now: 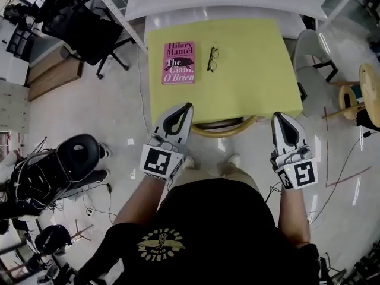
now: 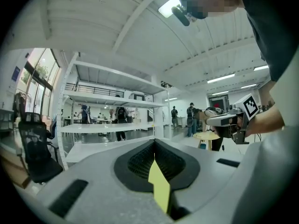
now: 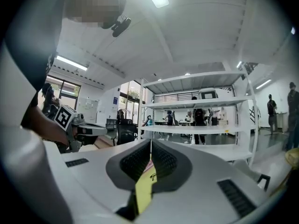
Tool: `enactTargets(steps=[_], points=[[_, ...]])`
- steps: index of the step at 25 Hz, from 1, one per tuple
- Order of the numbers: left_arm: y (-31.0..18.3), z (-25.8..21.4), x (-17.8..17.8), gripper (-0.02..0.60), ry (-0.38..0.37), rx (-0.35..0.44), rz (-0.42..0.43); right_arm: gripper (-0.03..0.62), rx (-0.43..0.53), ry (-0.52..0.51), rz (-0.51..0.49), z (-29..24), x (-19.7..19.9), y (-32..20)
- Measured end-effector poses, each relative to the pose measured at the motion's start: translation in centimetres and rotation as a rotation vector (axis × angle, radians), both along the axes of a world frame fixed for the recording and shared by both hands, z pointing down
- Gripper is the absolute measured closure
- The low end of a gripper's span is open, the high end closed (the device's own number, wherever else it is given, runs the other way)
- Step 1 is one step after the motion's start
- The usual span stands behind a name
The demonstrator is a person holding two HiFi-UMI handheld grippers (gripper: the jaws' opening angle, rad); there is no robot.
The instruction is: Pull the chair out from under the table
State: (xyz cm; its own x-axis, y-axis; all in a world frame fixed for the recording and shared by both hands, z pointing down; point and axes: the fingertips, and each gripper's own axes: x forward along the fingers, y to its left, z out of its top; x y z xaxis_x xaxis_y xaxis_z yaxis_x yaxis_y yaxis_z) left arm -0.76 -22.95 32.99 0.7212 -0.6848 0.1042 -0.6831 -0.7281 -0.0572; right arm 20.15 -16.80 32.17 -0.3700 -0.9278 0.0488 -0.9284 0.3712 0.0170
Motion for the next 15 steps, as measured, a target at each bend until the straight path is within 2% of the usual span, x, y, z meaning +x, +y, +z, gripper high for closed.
enactTargets(steps=[4,8,12,15], points=[[-0.1,-0.2,1.5,0.572,-0.022,0.032,-0.083,0.582,0.018,0.001,-0.094,0.1,1.3,-1.3],[0.5,0.5,2.1,0.571,-0.034,0.019,-0.139,0.582,0.023,-0.009,-0.178,0.3,2.1,-2.1],[1.6,2.3,2.0,0.571,-0.123,-0.008,-0.186,0.582,0.017,-0.006,-0.259,1.4,2.2,-2.7],[2.2,4.3,1.4,0.571,-0.154,-0.052,-0.211,0.582,-0.002,-0.01,-0.302,2.7,2.1,-3.1]])
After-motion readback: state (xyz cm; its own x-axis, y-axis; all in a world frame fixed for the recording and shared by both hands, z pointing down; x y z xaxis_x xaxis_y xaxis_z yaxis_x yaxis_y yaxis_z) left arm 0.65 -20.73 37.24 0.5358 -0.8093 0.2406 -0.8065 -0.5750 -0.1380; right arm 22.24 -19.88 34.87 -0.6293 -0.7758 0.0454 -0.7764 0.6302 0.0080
